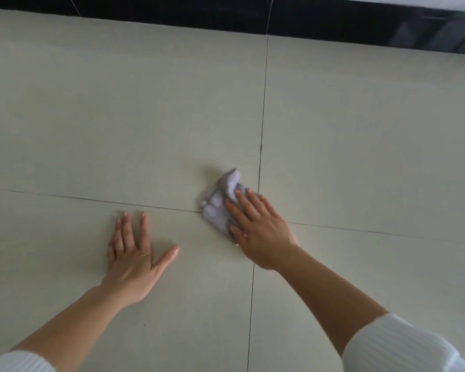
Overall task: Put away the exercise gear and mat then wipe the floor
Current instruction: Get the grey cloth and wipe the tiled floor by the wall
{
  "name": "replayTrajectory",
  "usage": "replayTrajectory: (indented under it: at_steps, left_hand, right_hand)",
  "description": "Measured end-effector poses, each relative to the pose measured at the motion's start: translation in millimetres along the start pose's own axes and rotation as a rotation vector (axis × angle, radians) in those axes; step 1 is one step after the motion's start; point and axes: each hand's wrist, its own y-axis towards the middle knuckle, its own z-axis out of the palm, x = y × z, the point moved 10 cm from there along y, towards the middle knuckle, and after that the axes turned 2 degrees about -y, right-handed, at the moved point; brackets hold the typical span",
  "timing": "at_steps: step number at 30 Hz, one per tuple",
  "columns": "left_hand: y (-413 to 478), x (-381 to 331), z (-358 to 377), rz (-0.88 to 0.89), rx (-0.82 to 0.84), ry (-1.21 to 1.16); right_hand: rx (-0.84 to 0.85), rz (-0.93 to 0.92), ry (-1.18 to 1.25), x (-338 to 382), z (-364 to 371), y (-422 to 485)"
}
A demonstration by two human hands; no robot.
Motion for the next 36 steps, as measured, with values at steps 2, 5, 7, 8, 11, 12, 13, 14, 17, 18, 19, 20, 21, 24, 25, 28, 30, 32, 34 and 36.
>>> replayTrajectory:
  at_steps: [2, 5, 7, 8, 11, 12, 13, 14, 17, 18, 19, 20, 21, 24, 25, 28, 30, 32, 34, 36]
  left_hand:
    - [12, -1, -10, 0.023, -0.062, -0.011]
    - [51, -3, -35, -0.008, -0.155, -0.033]
    - [79, -8, -49, -0.009, -0.207, -0.031]
    - [90, -12, -52, 0.002, -0.239, -0.023]
    - [97, -16, -54, 0.017, -0.353, 0.001]
    - [96, -16, -54, 0.019, -0.369, -0.002]
    - [96, -16, -54, 0.019, -0.373, -0.006]
    - [96, -15, -54, 0.018, -0.375, -0.005]
    - [97, -13, -56, 0.014, -0.392, -0.001]
    - [97, -13, -55, 0.013, -0.389, 0.000]
    - [97, -13, -55, 0.008, -0.383, 0.000]
    - [97, -12, -55, 0.001, -0.379, 0.000]
    - [97, -12, -55, -0.005, -0.375, -0.001]
    - [96, -11, -56, -0.013, -0.366, -0.006]
    - [96, -11, -56, -0.017, -0.362, -0.011]
    - [94, -12, -59, -0.029, -0.352, -0.035]
    - [94, -12, -61, -0.035, -0.347, -0.048]
    - [94, -13, -61, -0.034, -0.343, -0.055]
    - [95, -11, -58, -0.035, -0.335, -0.058]
    - [96, -9, -58, -0.036, -0.340, -0.054]
  right_hand:
    - [-0.003, 0.189, 0.012, -46, -3, -4]
    - [0.022, 0.429, 0.097, -107, -10, -8]
    - [0.037, 0.534, 0.115, -137, -15, -2]
    - [0.039, 0.577, 0.119, -150, -18, 3]
    - [0.052, 0.675, 0.162, -181, -18, 26]
    - [0.050, 0.698, 0.184, -188, -19, 37]
    - [0.044, 0.718, 0.207, -193, -20, 49]
    - [0.040, 0.735, 0.233, -196, -21, 60]
    - [0.019, 0.723, 0.279, -185, -27, 96]
    - [0.009, 0.680, 0.275, -174, -30, 108]
    - [-0.001, 0.615, 0.265, -157, -34, 119]
    - [-0.009, 0.533, 0.250, -136, -36, 128]
    - [-0.009, 0.442, 0.234, -111, -37, 134]
    - [0.019, 0.150, 0.178, -31, -27, 119]
    - [0.009, 0.055, 0.157, -7, -24, 105]
    - [0.012, -0.185, 0.047, 30, -7, 60]
    - [0.024, -0.271, -0.006, 22, -2, 49]
    - [0.018, -0.224, -0.052, -5, -9, 57]
    - [0.026, -0.042, -0.079, -52, -18, 75]
    - [0.034, 0.217, -0.007, -104, -28, 96]
